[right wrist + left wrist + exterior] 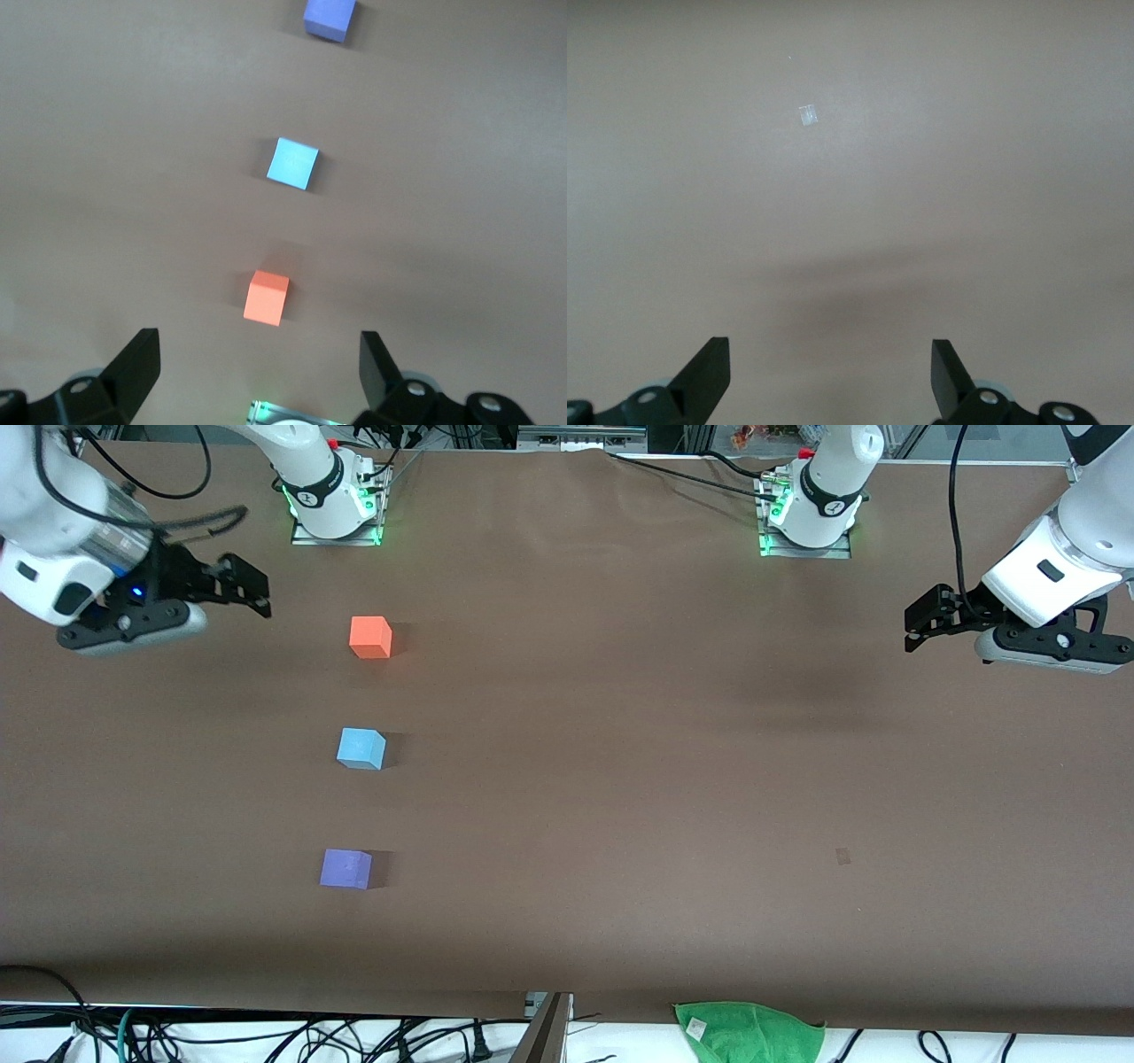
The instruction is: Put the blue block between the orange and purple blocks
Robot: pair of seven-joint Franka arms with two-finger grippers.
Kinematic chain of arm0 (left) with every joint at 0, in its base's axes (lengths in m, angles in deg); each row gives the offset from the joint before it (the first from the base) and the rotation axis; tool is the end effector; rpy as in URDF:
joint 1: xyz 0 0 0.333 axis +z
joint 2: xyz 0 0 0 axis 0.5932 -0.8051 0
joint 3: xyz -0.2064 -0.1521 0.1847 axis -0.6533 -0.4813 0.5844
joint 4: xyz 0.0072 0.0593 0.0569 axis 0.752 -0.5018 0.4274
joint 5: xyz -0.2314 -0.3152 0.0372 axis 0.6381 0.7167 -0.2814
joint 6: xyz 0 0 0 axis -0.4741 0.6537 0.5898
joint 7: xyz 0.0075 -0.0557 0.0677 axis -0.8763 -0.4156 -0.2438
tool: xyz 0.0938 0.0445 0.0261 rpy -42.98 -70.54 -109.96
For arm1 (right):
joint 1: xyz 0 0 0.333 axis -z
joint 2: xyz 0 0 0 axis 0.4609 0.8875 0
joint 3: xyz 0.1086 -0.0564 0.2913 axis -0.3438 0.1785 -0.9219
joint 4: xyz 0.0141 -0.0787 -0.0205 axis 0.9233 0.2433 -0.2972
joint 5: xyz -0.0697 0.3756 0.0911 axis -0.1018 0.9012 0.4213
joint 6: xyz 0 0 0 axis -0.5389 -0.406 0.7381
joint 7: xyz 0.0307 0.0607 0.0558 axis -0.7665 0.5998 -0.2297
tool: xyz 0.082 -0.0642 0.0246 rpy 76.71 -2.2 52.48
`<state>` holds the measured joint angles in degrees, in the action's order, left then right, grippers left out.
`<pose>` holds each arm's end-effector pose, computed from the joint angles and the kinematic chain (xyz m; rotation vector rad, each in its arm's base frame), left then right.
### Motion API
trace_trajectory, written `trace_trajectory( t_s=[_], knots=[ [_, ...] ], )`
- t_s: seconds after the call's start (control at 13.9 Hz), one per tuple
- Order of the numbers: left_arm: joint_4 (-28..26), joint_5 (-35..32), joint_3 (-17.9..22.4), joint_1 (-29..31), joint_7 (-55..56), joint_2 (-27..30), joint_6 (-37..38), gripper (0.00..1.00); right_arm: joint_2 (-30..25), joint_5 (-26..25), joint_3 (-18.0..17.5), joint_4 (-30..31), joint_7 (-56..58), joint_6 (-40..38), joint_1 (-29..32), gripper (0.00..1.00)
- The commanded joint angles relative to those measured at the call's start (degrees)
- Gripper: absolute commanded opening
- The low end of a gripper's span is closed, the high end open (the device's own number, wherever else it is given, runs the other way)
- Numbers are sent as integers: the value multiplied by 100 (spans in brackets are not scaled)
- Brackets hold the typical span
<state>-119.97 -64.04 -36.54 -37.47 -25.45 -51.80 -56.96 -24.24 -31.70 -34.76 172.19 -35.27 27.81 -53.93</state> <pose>0.5433 -0.0572 0.5905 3.1331 -0.2013 -0.0133 0.5273 0.1092 0.6060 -3.0502 -0.3846 0.1557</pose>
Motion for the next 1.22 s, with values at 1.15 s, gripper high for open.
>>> trace_trajectory(
  t_s=[1.15],
  knots=[
    [186, -103, 10, -14, -66, -86, 140, 100, -75, -276, -1393, 137, 55, 251, 1945, 99]
  ],
)
